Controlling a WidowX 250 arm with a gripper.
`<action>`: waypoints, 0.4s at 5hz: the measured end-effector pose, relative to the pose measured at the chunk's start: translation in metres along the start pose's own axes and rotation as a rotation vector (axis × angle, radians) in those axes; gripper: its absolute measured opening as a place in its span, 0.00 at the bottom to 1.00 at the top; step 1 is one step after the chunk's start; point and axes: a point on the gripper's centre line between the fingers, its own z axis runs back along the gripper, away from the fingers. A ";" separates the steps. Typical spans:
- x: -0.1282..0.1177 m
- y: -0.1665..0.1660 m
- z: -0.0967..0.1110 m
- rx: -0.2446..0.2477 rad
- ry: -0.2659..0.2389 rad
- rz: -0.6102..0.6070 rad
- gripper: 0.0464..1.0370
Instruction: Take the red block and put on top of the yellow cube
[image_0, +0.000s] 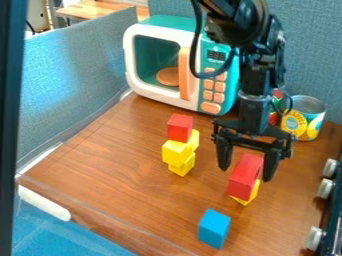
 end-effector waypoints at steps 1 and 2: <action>-0.003 0.000 0.019 0.011 -0.019 -0.014 0.96; -0.005 0.002 0.026 0.025 0.000 -0.037 0.96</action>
